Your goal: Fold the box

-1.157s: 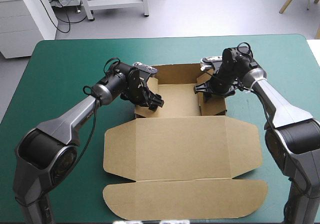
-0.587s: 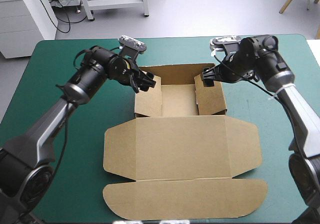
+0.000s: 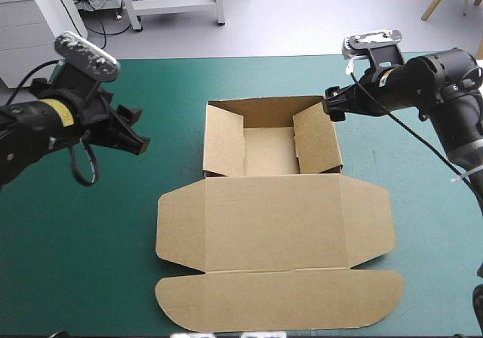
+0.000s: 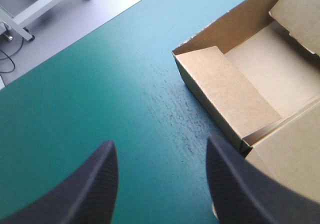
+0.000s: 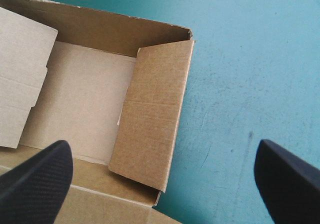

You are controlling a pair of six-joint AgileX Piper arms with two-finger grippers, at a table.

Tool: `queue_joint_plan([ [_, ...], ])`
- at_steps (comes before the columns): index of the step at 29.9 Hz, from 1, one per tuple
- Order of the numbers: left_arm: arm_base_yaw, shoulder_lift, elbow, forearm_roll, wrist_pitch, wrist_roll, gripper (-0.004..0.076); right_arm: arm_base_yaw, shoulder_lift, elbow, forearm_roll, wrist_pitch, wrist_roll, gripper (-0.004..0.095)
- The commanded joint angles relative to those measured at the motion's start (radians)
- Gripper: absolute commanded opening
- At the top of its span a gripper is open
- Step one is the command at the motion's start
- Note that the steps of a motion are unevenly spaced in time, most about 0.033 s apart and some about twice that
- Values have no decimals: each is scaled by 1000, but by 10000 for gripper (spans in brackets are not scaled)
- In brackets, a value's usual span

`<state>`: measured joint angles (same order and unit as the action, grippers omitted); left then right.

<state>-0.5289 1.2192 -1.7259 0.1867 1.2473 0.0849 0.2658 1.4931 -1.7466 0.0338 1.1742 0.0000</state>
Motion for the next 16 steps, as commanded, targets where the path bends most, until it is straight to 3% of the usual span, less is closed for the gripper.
queue_joint_plan([
  [1,-5,-102,39,17,32,7,288,0,-20,-30,-6,-55,-10,901],
  [11,-5,-332,445,25,30,7,190,0,126,-30,-6,-76,-10,901],
  [16,-5,-412,646,25,-40,3,129,-2,233,-30,-6,-85,-26,901],
])
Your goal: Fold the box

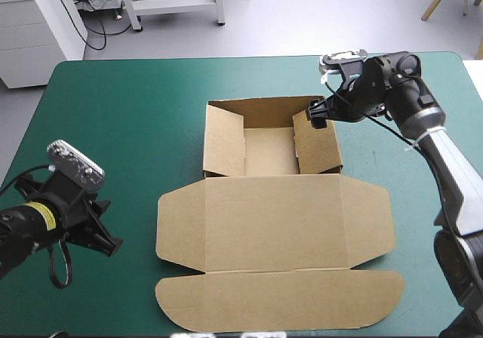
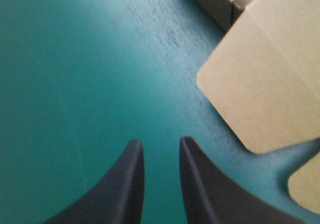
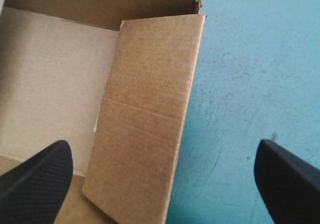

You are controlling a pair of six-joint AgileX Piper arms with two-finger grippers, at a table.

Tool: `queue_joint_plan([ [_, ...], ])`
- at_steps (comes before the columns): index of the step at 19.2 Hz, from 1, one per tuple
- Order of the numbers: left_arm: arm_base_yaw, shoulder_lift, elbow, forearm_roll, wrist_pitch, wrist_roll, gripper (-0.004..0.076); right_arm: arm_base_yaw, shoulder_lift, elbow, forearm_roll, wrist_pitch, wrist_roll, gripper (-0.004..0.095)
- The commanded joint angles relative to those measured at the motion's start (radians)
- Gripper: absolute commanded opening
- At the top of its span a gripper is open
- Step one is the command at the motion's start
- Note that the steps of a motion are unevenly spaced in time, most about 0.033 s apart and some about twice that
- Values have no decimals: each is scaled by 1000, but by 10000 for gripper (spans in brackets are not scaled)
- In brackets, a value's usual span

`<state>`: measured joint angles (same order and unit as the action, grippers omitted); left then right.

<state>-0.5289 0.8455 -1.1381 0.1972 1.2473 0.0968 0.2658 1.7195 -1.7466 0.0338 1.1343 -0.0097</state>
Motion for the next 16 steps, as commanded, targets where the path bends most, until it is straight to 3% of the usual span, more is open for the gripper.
queue_joint_plan([
  [1,-5,-62,125,14,-70,-9,84,-2,39,-30,-6,-48,-19,901],
  [4,-5,-81,212,14,-105,-9,-10,-2,109,-30,-6,-52,-19,901],
  [9,-5,-81,270,14,-135,-16,-10,-2,184,-30,-4,-76,-28,865],
  [11,-5,-81,287,14,-164,-17,-10,-2,200,-30,3,-78,-33,691],
  [12,-5,-81,291,14,-178,-17,-10,-2,207,-30,3,-72,-33,506],
  [13,-5,-81,291,14,-184,-17,-10,-2,207,-30,1,-72,-33,387],
  [14,-5,-81,291,14,-194,-17,-10,-2,207,-30,0,-72,-33,169],
  [16,-5,-81,291,14,-201,-17,-10,-2,207,-30,-12,-80,-34,-8],
])
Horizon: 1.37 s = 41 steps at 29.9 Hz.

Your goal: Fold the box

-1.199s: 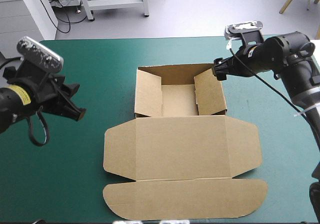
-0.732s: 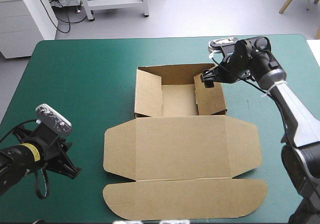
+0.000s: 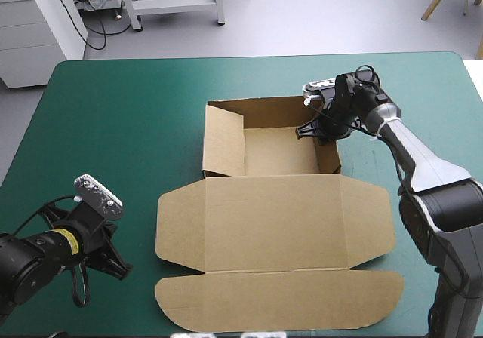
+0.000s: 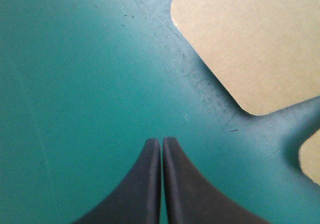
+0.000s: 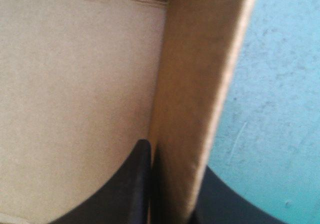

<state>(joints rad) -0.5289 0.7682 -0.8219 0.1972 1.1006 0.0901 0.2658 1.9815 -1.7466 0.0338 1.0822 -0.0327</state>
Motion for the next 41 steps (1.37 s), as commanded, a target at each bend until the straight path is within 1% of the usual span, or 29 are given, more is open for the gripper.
queue_joint_plan([
  [1,-5,-4,-25,14,-55,-11,-10,-2,-55,-30,-25,-34,-11,-12],
  [5,-5,-4,-25,14,-55,-11,-10,-21,-55,-30,-98,-66,-11,-19],
  [9,-5,-4,-25,14,-55,-11,-10,-89,-55,-32,-104,-84,-11,-19],
  [13,-5,-4,-25,16,-55,-11,-10,-196,-55,-32,-104,-84,-30,-19],
  [21,-5,-4,-25,27,-55,-11,-10,-476,-55,-32,-104,-127,-14,-19],
  [26,-5,-4,-25,44,-55,-11,-10,-640,-55,-32,-101,-123,-10,-19],
  [29,-5,-4,-25,44,-55,-11,-10,-713,-55,-32,-101,-108,-10,-19],
  [32,-5,-4,-25,44,-55,-11,-10,-786,-55,-32,-74,-94,-10,-19],
  [36,-5,-4,-25,46,-55,-11,-10,-850,-55,-32,-44,-87,-16,-18],
  [38,-5,-4,-25,46,-55,-11,-10,-868,-55,-32,-44,-82,-18,6],
  [40,-5,-4,-25,48,-55,-11,-10,-879,-55,-32,-44,-80,-28,72],
  [41,-5,-4,-25,48,-55,-11,-10,-881,-55,-32,-44,-78,-30,123],
])
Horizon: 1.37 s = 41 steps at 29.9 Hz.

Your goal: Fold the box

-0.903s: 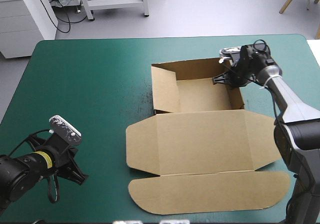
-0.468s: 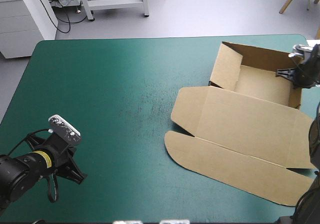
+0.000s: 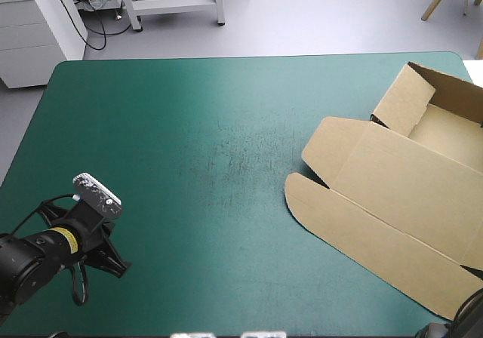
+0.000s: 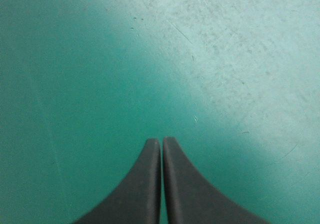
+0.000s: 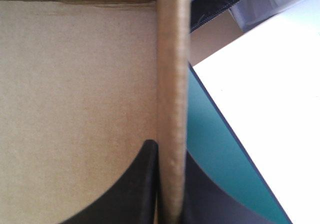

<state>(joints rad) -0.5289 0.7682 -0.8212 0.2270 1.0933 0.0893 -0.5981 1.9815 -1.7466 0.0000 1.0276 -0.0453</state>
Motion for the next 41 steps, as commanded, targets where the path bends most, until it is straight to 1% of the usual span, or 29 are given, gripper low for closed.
queue_joint_plan([
  [1,-5,-4,-26,18,-47,-10,-10,-19,-55,-32,-13,-23,-18,181],
  [3,-5,-4,-26,18,-47,-10,-10,-19,-62,-32,-15,-23,-18,321],
  [5,-5,-4,-26,18,-47,-10,-10,-19,-70,-32,-13,-27,-18,483],
  [7,-5,-4,-26,18,-47,-10,-10,-19,-85,-32,-13,-35,-18,672],
  [9,-5,-4,-26,18,-47,-10,-10,-19,-102,-32,-13,-45,-18,807],
  [10,-5,-4,-26,18,-47,-10,-10,-19,-116,-32,-13,-51,-18,859],
  [11,-5,-4,-26,18,-47,-10,-10,-19,-133,-33,-10,-59,-18,888],
  [12,-5,-4,-26,18,-47,-10,-10,-19,-150,-41,-10,-64,-18,894],
  [16,-5,-4,-26,18,-47,-10,-10,-19,-223,-96,33,-47,-33,860],
  [18,-5,-4,-26,18,-47,-10,-10,-19,-261,-123,87,-35,-60,805],
  [19,-5,-4,-26,18,-47,-10,-10,-17,-281,-136,118,-27,-75,751],
  [20,-5,-4,-26,16,-47,-10,-10,-12,-302,-146,137,-23,-85,678],
  [21,-5,-4,-26,16,-47,-10,-10,-10,-320,-153,152,-20,-95,585],
  [23,-5,-4,-26,16,-47,-10,-10,6,-365,-153,180,-18,-100,373],
  [27,-5,-4,-26,14,-47,-10,-10,74,-434,-153,195,9,-117,13],
  [28,-5,-4,-26,11,-47,-10,-10,93,-443,-153,195,15,-119,-18],
  [30,-5,-4,-26,9,-47,-10,-10,143,-460,-153,195,33,-124,-16],
  [34,-5,-5,-26,0,-51,-12,-10,279,-481,-151,179,103,-140,-18],
  [38,-5,-18,-26,-7,-78,-13,-10,408,-509,-135,156,175,-140,-18],
  [41,-5,-49,-26,-41,-90,-17,-10,487,-560,-75,149,172,-140,-18],
])
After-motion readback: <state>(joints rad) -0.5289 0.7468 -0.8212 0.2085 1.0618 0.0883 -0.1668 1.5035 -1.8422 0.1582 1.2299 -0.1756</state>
